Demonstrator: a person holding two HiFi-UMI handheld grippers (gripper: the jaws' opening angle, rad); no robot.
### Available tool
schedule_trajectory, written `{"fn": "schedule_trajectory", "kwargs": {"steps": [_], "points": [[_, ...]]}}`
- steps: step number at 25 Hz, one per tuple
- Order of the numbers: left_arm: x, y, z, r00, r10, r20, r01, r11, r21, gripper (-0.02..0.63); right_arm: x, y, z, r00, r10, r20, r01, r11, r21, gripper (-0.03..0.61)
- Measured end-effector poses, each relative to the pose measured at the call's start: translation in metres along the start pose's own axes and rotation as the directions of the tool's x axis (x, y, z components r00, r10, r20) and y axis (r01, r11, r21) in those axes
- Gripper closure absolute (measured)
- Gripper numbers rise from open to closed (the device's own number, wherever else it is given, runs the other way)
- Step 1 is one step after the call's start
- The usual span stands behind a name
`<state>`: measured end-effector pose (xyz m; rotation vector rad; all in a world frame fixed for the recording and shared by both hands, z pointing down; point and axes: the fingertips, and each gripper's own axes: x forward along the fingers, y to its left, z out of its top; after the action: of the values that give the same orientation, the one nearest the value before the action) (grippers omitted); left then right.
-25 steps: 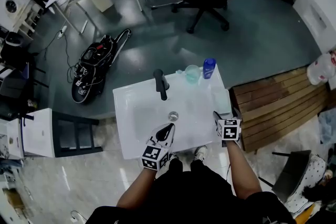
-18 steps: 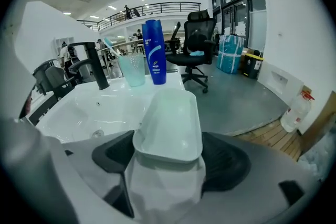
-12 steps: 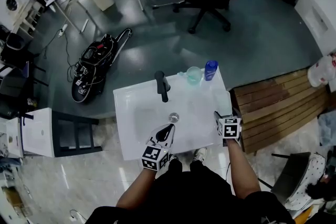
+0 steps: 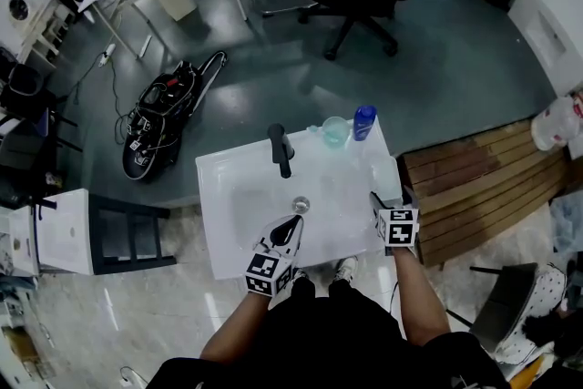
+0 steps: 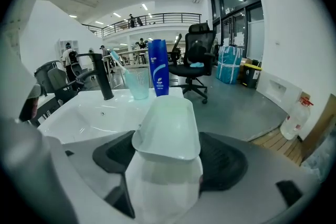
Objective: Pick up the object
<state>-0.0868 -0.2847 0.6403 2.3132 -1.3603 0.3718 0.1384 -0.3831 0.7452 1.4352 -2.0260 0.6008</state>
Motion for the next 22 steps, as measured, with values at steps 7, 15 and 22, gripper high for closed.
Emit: {"fn": "schedule_trajectory", "kwargs": {"steps": [7, 15, 22], "points": [[-0.004, -0.001, 0.006, 1.000, -0.006, 0.020, 0.006, 1.000, 0.007, 0.595, -0.035, 0.019, 0.049, 0.991, 0.033, 0.127, -0.029, 0.999, -0.036, 0.192], [-0.013, 0.008, 0.023, 0.998, 0.017, 0.061, -0.018, 1.000, 0.016, 0.595, -0.080, 0.039, 0.110, 0.959, 0.071, 0.276, -0.051, 0.996, -0.078, 0.192], [-0.029, 0.030, 0.057, 0.988, 0.070, 0.137, -0.075, 0.997, 0.030, 0.595, -0.117, 0.054, 0.146, 0.925, 0.091, 0.369, -0.055, 0.993, -0.107, 0.192]]}}
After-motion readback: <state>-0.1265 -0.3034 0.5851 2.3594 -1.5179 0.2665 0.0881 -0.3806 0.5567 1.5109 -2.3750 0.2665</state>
